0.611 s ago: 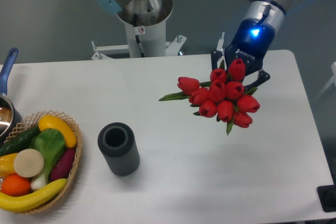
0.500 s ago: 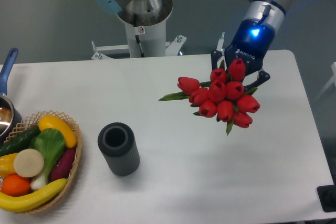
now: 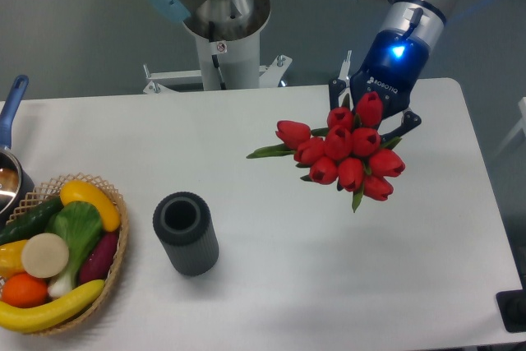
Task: Insert the flowers into the vase
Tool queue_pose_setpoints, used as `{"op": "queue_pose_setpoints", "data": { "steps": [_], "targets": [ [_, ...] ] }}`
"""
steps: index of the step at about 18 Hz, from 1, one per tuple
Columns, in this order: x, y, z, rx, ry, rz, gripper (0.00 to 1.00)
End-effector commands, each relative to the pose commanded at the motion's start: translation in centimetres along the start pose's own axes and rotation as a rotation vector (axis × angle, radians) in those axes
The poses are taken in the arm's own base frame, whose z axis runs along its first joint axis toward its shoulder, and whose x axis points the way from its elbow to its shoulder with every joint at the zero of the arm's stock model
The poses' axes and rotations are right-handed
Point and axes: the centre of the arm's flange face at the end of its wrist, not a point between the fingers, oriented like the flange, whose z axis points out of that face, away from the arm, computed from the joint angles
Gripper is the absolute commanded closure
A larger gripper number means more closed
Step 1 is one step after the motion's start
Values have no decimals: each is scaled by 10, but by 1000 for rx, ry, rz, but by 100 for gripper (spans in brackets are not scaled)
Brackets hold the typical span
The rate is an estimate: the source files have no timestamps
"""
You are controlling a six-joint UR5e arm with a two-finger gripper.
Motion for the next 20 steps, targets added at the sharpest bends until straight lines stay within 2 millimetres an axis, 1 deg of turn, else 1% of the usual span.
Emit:
{"op": "queue_pose_setpoints", "data": {
  "steps": [2, 4, 8, 12, 14, 16, 17, 18, 20],
  "targets": [
    [1, -1, 3, 0, 6, 5, 71],
    [-5, 1, 7, -1, 10, 4, 71],
    [1, -6, 14, 7, 28, 16, 71],
    [22, -25, 32, 127, 124, 51, 71],
    [37, -31, 48, 145, 169, 58, 71],
    [48, -29, 57, 177, 211, 46, 71],
    [52, -27, 59, 214, 238, 31, 71],
    [54, -29, 58, 257, 262, 24, 71],
    [60, -26, 60, 284, 283, 12, 72]
  ]
}}
